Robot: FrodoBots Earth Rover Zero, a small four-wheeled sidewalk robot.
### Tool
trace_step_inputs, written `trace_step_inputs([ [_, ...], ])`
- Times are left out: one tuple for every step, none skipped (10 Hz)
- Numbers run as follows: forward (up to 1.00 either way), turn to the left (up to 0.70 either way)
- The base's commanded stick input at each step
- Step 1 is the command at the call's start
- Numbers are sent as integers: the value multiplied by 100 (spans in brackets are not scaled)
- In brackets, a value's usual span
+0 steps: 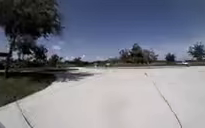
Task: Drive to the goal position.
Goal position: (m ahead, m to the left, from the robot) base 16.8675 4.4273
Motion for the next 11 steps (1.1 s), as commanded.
trace_step_inputs([
  [85, 0],
  [85, 0],
  [85, 0],
  [85, 0],
  [85, 0],
  [85, 0],
  [85, 0],
  [85, 0],
  [85, 0],
  [85, 0],
  [85, 0],
])
